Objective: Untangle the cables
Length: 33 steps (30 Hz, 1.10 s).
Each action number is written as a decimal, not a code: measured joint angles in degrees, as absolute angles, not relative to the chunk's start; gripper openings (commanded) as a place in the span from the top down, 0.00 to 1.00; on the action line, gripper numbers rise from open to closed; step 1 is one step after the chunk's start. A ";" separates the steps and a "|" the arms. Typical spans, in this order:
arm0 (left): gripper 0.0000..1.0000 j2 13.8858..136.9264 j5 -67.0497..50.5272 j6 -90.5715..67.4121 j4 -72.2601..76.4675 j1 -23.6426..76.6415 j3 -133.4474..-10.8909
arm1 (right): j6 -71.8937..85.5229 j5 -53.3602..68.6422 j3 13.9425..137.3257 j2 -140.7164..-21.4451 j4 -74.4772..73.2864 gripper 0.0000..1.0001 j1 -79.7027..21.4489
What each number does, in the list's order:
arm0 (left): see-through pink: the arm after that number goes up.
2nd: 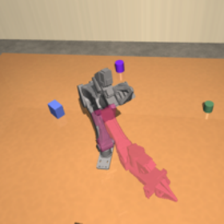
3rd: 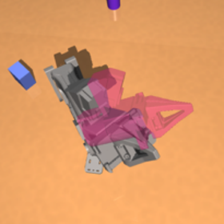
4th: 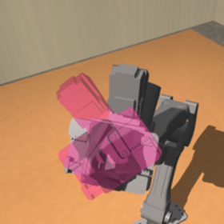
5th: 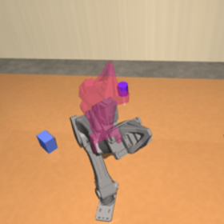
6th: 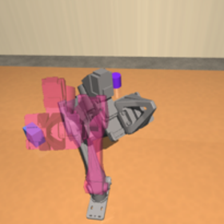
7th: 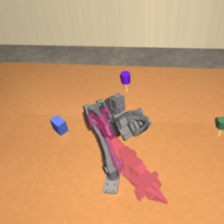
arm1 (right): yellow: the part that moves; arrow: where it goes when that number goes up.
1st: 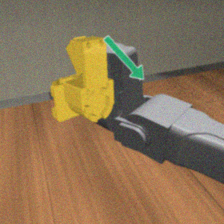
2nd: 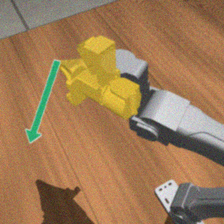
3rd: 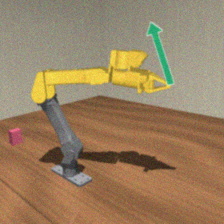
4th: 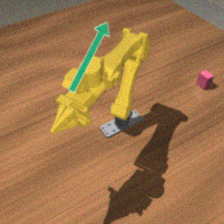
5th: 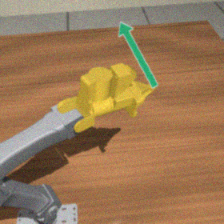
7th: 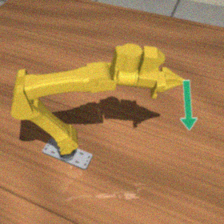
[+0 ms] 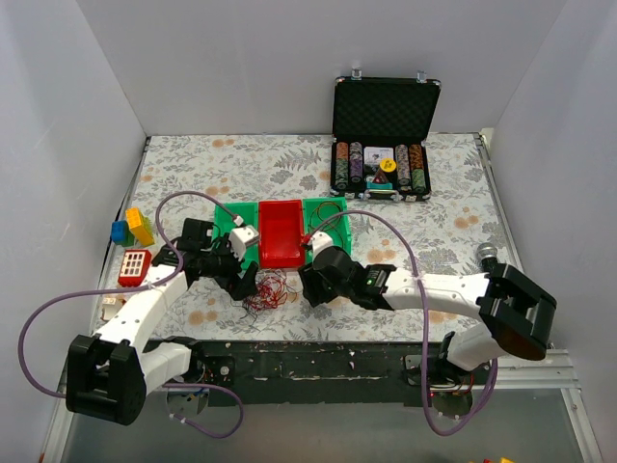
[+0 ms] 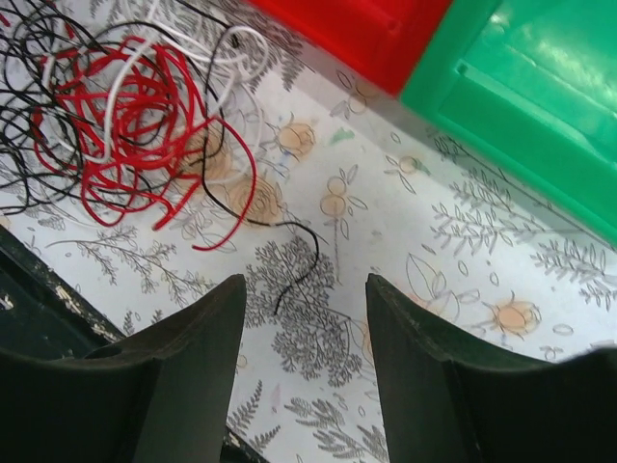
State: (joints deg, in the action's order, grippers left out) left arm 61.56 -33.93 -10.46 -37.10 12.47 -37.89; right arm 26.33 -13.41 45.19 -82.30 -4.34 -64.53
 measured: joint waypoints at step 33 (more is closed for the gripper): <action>0.92 61.47 -30.04 -5.45 -32.93 13.63 -33.65 | 22.37 -3.55 37.58 -87.55 9.41 0.99 -64.64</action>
State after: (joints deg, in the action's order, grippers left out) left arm 61.47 -30.04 -5.45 -32.93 13.63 -33.65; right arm 22.37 -3.55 37.58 -87.55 9.41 -64.64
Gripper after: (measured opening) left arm 0.082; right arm 0.106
